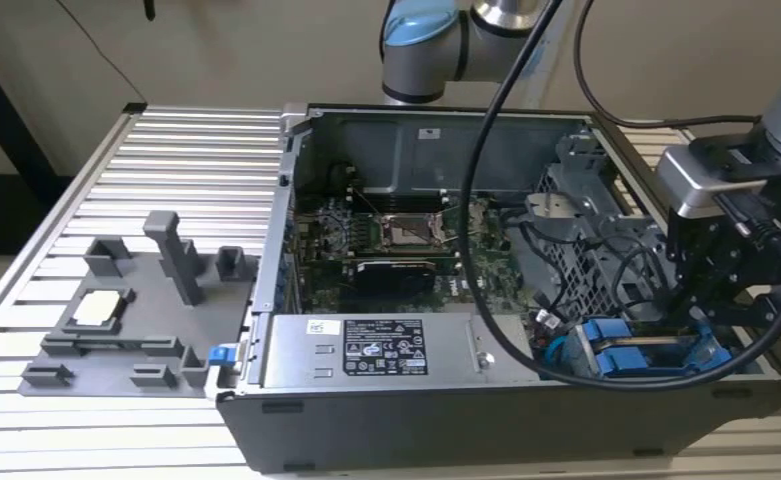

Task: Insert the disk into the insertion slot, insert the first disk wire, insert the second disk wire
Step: 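Insert the first disk wire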

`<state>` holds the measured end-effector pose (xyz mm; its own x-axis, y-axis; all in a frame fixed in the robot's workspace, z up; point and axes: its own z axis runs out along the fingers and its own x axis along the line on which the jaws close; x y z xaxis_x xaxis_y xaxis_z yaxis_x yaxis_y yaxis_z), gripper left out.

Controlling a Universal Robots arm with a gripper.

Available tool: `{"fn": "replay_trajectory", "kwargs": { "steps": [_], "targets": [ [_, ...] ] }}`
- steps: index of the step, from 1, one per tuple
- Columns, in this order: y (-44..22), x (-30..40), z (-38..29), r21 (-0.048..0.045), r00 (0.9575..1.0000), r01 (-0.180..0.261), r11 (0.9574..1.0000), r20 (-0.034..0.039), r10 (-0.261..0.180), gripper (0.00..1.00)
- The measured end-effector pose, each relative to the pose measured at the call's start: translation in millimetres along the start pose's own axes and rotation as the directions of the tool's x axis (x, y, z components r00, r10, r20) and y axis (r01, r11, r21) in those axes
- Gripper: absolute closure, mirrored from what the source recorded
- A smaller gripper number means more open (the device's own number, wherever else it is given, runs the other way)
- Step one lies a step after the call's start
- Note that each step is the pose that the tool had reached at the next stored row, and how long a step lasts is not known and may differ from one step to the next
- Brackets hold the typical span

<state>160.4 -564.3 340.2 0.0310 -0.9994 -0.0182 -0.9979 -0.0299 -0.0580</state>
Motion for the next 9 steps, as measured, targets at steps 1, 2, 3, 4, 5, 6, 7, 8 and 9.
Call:
{"fn": "replay_trajectory", "kwargs": {
  "steps": [1, 2, 3, 4, 5, 6, 7, 8, 9],
  "targets": [
    [0.1, 0.0, 0.4, 0.0, 1.0, 0.0, 1.0, 0.0001, 0.0, 0.81],
    [0.1, 0.0, 1.1, 0.0, 1.0, 0.0, 1.0, 0.0001, 0.0, 0.81],
    [0.3, 0.1, 2.1, -0.0001, 1.0, 0.0, 1.0, 0.0003, 0.0, 0.81],
    [0.3, 0.1, 3.1, -0.0001, 1.0, 0.0, 1.0, 0.0003, 0.0, 0.81],
    [0.4, 0.1, 4.0, 0.0, 1.0, 0.0, 1.0, -0.0001, 0.0, 0.81],
    [0.4, 0.1, 4.2, 0.0, 1.0, 0.0, 1.0, -0.0004, 0.0, 0.81],
    [0.4, 0.1, 4.2, -0.0001, 1.0, 0.0, 1.0, -0.0004, 0.0, 0.81],
    [0.4, 0.1, 4.2, -0.0001, 1.0, 0.0, 1.0, -0.0004, 0.0, 0.81],
    [0.4, 0.1, 4.3, -0.0001, 1.0, 0.0, 1.0, -0.0003, 0.0, 0.81]
  ]
}}
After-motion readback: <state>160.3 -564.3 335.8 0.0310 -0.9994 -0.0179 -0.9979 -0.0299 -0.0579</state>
